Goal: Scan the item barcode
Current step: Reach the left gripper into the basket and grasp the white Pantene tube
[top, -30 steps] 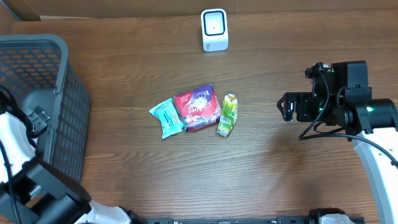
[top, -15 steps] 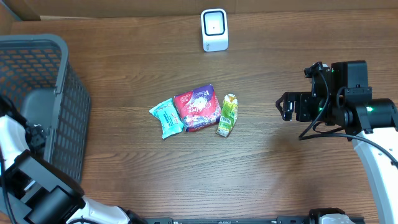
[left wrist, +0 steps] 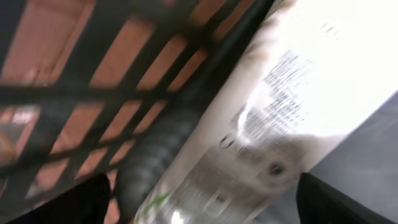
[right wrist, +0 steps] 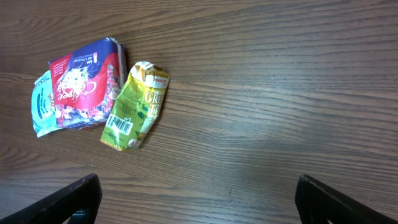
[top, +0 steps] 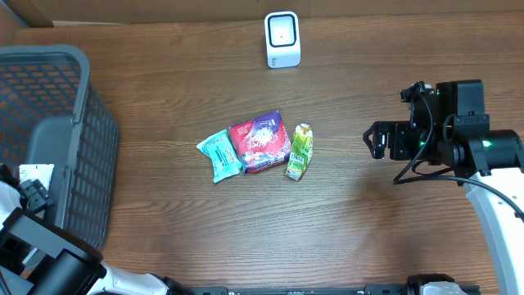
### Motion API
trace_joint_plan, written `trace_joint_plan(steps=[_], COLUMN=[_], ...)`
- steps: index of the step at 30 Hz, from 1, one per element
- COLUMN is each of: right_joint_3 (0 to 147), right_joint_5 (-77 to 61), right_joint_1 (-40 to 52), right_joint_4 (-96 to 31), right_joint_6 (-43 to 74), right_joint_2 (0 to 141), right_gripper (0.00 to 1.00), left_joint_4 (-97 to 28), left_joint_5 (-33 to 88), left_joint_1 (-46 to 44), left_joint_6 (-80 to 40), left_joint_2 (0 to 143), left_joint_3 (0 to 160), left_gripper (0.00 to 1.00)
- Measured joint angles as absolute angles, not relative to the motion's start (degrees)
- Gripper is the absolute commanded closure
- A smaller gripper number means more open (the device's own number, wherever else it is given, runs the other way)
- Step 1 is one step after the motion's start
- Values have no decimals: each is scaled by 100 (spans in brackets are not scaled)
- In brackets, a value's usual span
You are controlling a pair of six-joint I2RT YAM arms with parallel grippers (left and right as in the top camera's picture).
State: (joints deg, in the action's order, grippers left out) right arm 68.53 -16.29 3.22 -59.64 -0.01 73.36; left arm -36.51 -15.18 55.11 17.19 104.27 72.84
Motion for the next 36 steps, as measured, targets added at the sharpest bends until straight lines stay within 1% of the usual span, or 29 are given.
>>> trace_joint_plan(steps=[3,4,7,8,9,11,13,21,27,32,36], right_joint_3=[6853,6853,6853,6853,6853,6853,6853,6853,6853,6853,6853], right_joint_5=[-1629,-1632,-1629,-1632,-1632,-1629,-1632,-1629,-1632,-1632,-1632], right_joint_1=[322,322,322,322,322,338,342,340,342,342,342], right_joint_4=[-5964,-5964,-5966,-5964,-5964,-5968,-5966,-5951,-5916,-5889,-5878], right_joint_6=[3,3,-1,-1,-1,1,1,-3,1,1,1], right_joint_2=[7336,7336,7336,7336,7334,7336,7336,7336,7336,7336,7336], right_gripper=[0,0,0,0,0,0,0,0,0,0,0], left_joint_4=[-3586,-3581,-3579,-3575,-3586,-3590,-3564,-3669,-4550,-5505,-6340], left_joint_5=[-1267,-1210,-1129,-1063,-1037,-976,-967,-1050,-869,-523,-617], left_joint_1=[5511,5511,5511,5511,5511,5505,5452,5264,4755,3975,3347], left_joint_6=[1885,1929,2005,1990,2008,2027,2032,1747,1083,910,849], left_joint_2=[10490,10549,10809,10875,10877,10888,10908,10934,11118,11201,11203], left_joint_3=[7273,7271,7269,7288,7295,7295,7297,7474,8134,9526,10910], left_gripper=[19,21,34,43,57,77,91,94,95,96,96])
